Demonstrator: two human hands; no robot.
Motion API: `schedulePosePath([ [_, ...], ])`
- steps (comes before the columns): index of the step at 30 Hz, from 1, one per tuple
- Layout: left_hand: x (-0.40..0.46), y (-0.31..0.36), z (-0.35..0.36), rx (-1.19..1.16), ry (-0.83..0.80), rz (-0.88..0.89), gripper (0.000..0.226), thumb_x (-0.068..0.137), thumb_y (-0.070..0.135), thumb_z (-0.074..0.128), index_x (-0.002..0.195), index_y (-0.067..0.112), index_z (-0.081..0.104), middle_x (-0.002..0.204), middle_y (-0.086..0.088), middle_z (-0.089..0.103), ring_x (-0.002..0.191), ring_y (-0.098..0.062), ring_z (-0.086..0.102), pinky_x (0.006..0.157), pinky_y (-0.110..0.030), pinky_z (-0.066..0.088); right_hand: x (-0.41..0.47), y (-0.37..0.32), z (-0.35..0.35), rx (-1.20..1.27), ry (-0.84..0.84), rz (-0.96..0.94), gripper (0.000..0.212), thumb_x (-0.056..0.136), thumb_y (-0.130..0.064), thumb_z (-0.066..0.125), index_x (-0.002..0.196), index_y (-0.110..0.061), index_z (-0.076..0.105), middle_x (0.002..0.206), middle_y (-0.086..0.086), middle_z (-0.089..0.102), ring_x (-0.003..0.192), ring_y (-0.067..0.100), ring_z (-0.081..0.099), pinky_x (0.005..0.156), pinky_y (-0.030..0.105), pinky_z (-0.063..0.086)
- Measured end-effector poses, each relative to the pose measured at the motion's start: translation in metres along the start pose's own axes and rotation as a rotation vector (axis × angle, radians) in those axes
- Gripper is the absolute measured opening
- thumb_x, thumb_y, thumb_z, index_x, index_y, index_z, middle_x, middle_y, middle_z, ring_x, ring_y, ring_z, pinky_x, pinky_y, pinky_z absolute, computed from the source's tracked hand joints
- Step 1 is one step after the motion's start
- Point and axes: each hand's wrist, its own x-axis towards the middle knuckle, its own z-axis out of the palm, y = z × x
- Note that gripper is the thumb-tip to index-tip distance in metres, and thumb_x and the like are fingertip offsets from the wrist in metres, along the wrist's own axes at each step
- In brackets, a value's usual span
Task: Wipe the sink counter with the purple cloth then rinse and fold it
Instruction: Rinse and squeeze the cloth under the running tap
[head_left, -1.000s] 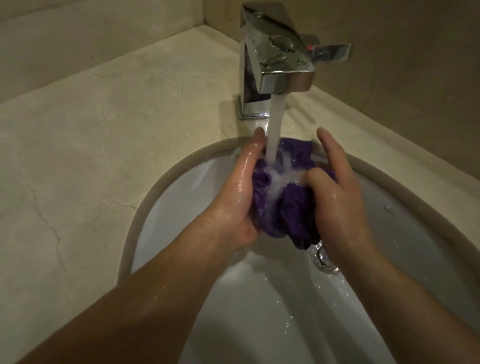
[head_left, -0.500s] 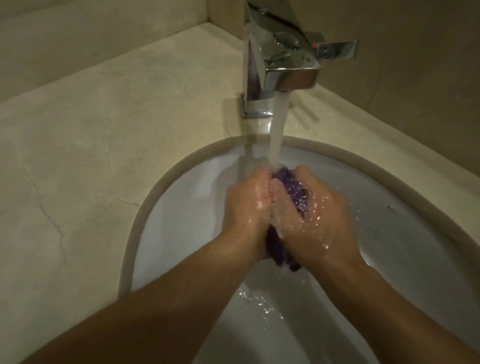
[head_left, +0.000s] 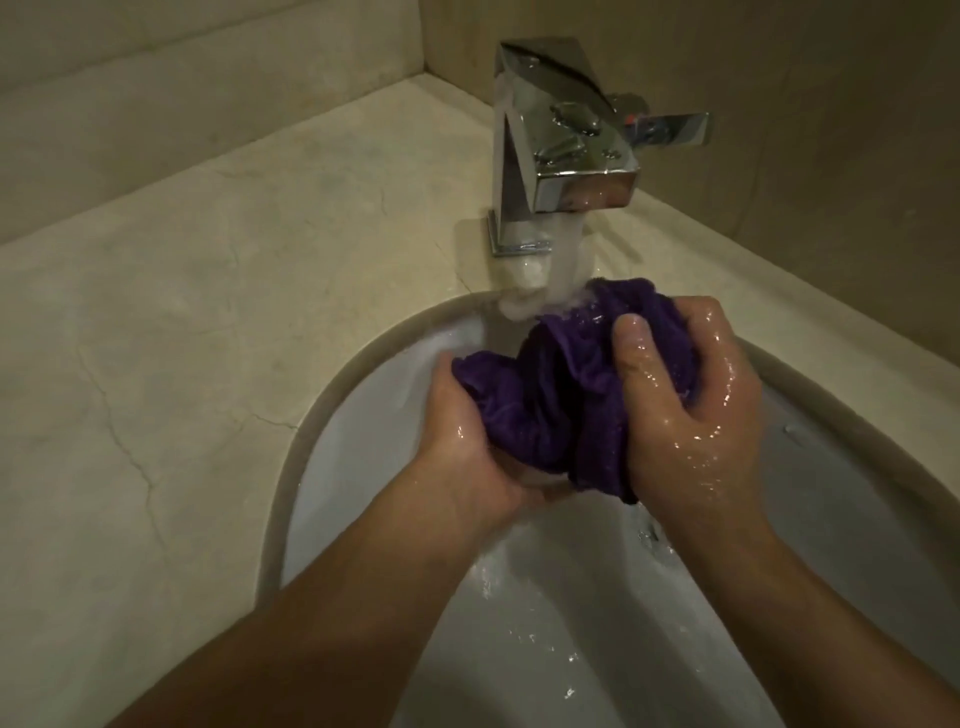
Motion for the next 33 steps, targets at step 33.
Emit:
schedulePosePath([
  [33, 0.003, -0.016, 0.011, 0.348, 0.224, 0.476, 0.028, 0.08, 0.038, 0.067, 0.1, 0.022, 0.077, 0.091, -0.006, 0.078, 0.089, -0.029, 0.075, 0.085, -0.053, 0.06, -0.01, 0.016, 0.007, -0.229, -0.237, 0.184, 0.027, 0.093, -0.058, 0.041, 0.097, -0.039, 0.059, 0.077, -0.016, 0.068, 0.078, -0.002, 0.066, 0.063, 0.012, 0.049],
])
